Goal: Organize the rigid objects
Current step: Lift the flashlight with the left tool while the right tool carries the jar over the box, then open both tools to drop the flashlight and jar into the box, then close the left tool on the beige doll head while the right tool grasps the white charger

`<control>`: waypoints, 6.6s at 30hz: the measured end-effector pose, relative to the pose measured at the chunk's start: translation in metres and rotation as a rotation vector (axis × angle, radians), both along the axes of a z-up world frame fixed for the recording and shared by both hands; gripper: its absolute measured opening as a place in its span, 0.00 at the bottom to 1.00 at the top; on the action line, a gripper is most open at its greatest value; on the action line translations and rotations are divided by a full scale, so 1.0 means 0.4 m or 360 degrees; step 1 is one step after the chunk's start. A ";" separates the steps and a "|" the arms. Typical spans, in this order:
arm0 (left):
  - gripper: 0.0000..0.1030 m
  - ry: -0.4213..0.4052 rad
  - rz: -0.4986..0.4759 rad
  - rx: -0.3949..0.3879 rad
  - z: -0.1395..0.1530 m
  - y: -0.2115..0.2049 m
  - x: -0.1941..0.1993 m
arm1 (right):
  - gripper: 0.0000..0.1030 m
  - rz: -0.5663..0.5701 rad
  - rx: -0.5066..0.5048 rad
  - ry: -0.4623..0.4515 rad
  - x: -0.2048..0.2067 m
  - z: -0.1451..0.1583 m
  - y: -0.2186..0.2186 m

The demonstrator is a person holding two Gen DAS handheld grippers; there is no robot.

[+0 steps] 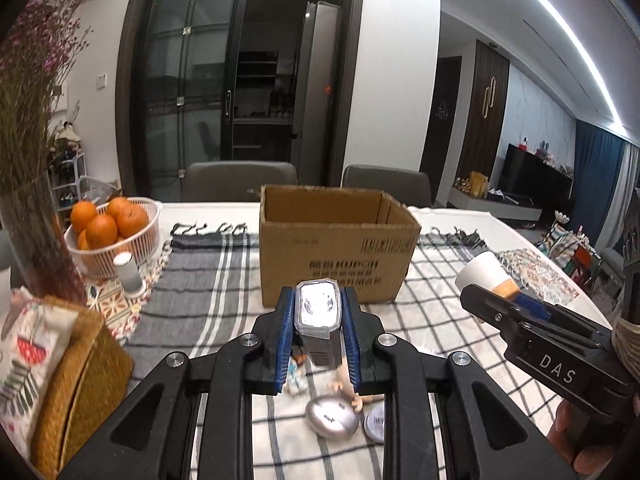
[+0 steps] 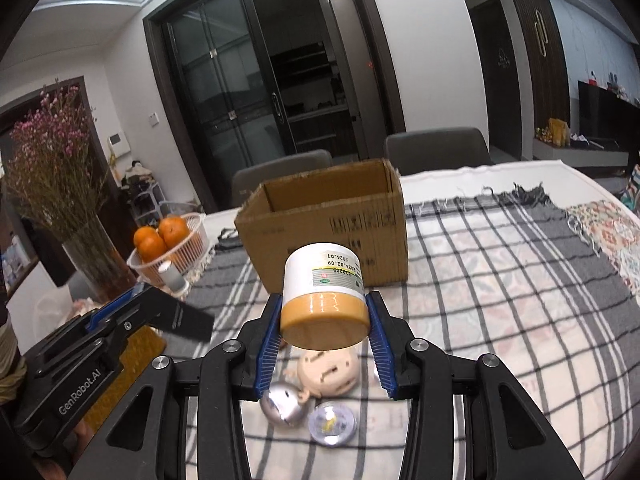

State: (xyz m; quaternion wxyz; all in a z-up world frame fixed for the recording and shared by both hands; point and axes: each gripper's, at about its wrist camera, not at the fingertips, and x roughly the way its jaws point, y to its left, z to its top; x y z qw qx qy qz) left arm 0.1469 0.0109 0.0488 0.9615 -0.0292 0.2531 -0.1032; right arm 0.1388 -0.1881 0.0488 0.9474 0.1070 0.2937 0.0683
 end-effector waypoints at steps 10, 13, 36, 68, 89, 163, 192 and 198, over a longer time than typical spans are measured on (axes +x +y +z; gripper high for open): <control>0.23 -0.0081 -0.0021 -0.0011 0.081 -0.002 0.067 | 0.41 0.0011 0.0004 -0.0093 0.058 0.079 0.006; 0.23 -0.0084 -0.0037 -0.0007 0.103 -0.005 0.096 | 0.41 0.0015 0.0018 -0.0087 0.084 0.091 0.002; 0.23 0.0081 -0.0141 0.0013 0.193 -0.050 0.394 | 0.41 0.0115 -0.0045 0.0083 0.369 0.182 -0.006; 0.23 0.0754 -0.0085 0.0086 -0.012 -0.098 0.702 | 0.41 0.0190 -0.0119 0.0842 0.679 -0.040 -0.024; 0.29 0.0510 -0.0082 0.0164 0.071 -0.088 0.525 | 0.43 0.0161 -0.0153 0.0621 0.542 0.042 -0.021; 0.67 0.0826 -0.0802 0.0783 -0.287 -0.266 0.193 | 0.60 0.0530 -0.0510 0.1118 0.227 -0.304 -0.034; 0.70 0.0992 -0.0889 0.0696 -0.399 -0.317 0.283 | 0.64 0.0621 -0.0437 0.1150 0.283 -0.403 -0.060; 0.71 0.0981 -0.0836 0.0664 -0.412 -0.317 0.283 | 0.60 0.0573 -0.0406 0.1101 0.281 -0.396 -0.080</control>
